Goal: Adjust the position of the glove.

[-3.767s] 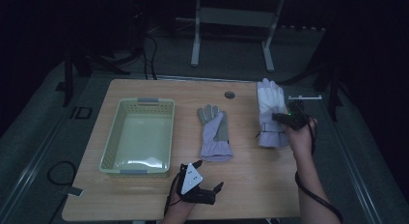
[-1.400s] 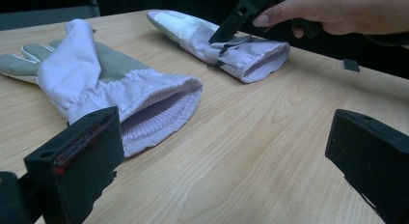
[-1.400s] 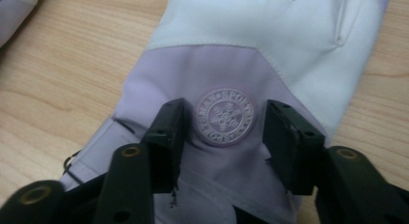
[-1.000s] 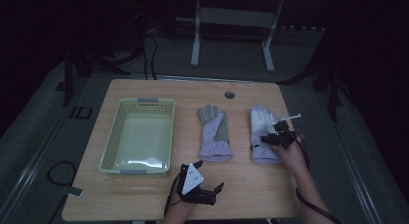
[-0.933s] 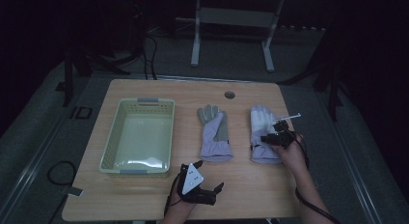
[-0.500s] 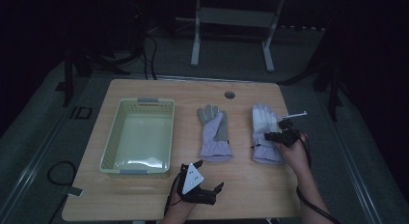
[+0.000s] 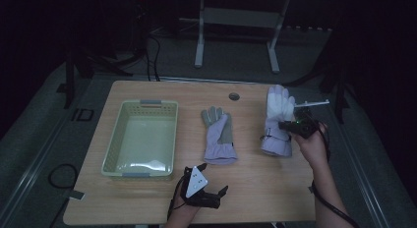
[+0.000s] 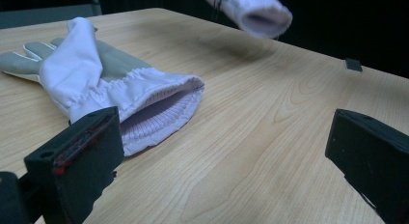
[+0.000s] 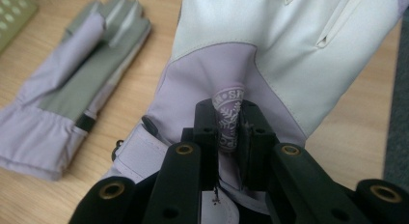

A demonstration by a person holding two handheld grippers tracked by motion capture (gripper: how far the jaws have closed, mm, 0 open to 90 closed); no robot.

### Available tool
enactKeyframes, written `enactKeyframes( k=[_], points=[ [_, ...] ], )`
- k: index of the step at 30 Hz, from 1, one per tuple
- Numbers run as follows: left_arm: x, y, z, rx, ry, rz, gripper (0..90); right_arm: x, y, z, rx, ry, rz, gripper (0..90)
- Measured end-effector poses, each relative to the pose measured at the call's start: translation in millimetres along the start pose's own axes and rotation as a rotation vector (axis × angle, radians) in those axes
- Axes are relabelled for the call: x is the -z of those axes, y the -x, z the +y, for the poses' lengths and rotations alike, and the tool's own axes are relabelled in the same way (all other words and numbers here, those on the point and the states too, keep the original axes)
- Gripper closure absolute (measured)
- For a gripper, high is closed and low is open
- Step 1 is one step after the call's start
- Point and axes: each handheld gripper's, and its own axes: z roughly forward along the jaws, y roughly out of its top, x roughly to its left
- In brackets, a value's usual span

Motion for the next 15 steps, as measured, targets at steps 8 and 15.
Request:
enactKeyframes(
  k=[8,15],
  points=[
    [0.0,-0.1,0.0,0.001,0.001,-0.001,0.2,25.0,-15.5,23.6,0.016,0.08,-0.009,79.9],
    [-0.1,0.2,0.0,0.001,0.002,-0.001,0.2,38.8,-44.9,48.6,0.065,0.104,-0.013,79.9]
  ],
)
